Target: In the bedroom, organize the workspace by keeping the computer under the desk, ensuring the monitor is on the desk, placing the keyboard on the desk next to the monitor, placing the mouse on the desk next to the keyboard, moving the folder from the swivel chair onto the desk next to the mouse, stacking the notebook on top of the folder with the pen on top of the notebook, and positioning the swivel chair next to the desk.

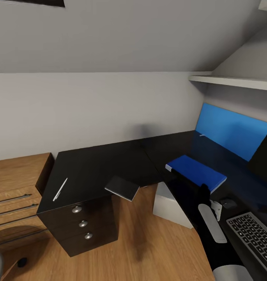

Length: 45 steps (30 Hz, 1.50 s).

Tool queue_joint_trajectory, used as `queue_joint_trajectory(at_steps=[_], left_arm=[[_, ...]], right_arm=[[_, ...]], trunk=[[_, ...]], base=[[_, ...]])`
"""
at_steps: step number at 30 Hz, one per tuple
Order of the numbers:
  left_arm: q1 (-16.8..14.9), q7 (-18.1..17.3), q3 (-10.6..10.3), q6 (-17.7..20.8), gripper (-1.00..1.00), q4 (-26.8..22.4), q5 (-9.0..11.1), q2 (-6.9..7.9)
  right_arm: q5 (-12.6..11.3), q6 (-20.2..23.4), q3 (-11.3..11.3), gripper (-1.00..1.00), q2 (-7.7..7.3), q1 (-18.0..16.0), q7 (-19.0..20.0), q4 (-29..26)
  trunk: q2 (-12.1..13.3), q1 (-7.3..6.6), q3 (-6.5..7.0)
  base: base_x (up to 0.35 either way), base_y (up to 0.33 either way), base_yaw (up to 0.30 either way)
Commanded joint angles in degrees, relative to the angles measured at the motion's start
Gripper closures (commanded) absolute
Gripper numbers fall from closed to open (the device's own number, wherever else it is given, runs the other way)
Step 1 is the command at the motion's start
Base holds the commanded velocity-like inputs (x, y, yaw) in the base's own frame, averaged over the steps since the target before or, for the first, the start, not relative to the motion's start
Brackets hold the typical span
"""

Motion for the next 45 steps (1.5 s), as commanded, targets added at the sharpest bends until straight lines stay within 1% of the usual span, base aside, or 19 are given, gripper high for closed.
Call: queue_joint_trajectory(at_steps=[1,25,26,40,45], left_arm=[[0.0,0.3,-0.5,-0.2,-1.00,0.0,0.5,0.04],[0.0,0.3,-0.5,-0.2,-1.00,0.0,0.5,0.04],[0.0,0.3,-0.5,-0.2,-1.00,0.0,0.5,0.04],[0.0,0.3,-0.5,-0.2,-1.00,0.0,0.5,0.05],[0.0,0.3,-0.5,-0.2,-1.00,0.0,0.5,0.04]], right_arm=[[-0.4,-0.3,0.0,1.00,0.03,0.0,0.0,-0.1],[-0.4,-0.2,0.0,1.00,-0.06,0.0,-0.1,-0.1],[-0.4,-0.2,0.0,-1.00,-0.06,0.0,-0.1,-0.1],[-0.4,-0.1,0.0,-1.00,-0.06,-0.1,-0.1,-0.2],[-0.4,-0.1,0.0,-1.00,-0.06,0.0,-0.2,-0.2]], trunk=[[0.0,0.00,-0.05],[0.0,0.00,-0.05],[0.0,0.00,-0.05],[0.0,0.00,-0.05],[0.0,0.00,-0.05]], base=[[0.000,0.000,0.000],[0.000,0.000,0.000],[0.000,0.000,0.000],[-0.002,0.000,0.000],[-0.203,0.000,0.000]])
